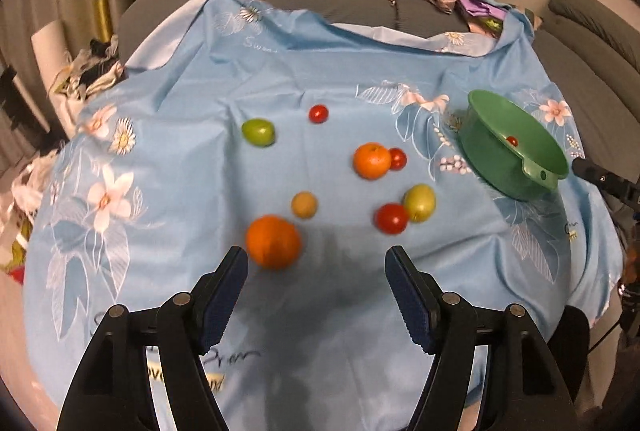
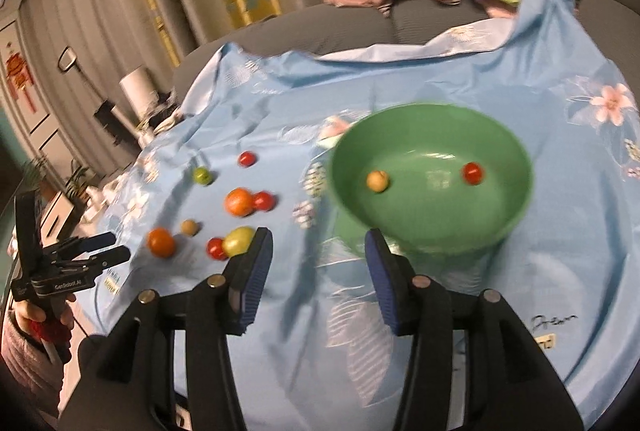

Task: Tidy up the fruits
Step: 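Grasp a small yellow fruit with the left tool while the right grasps a red tomato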

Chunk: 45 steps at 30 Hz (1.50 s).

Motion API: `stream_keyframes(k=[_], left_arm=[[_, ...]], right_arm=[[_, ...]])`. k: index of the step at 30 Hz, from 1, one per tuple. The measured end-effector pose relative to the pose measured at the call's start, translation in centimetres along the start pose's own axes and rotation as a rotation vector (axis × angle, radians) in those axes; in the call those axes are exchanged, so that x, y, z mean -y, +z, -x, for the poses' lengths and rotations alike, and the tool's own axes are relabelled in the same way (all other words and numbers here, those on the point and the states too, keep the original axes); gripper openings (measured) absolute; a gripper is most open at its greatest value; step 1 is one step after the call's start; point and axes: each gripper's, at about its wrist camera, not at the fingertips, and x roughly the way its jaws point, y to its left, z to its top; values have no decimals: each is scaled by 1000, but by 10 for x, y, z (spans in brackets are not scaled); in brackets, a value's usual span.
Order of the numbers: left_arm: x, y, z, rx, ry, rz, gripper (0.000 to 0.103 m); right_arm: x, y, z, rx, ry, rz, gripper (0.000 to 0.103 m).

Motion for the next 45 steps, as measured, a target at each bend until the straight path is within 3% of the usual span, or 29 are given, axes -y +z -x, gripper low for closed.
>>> stream_keyframes(k=[11, 20, 32, 41, 45], left_arm=[[6, -11, -11, -4, -98, -5, 71], [-2, 1, -36, -17, -110, 12, 71], [-6, 40, -84, -57, -88, -61, 67], [-1, 47, -120, -191, -28, -188, 53], [-11, 43, -129, -225, -30, -171, 34]], right_arm=[[-50, -13, -39, -130, 90, 99, 49], [-94, -31, -90, -243, 262, 132, 48], [-106, -31, -154, -337, 222, 112, 39], [-109, -22, -173, -339, 189, 132, 39], [-111, -16, -180, -335, 177, 138, 39]])
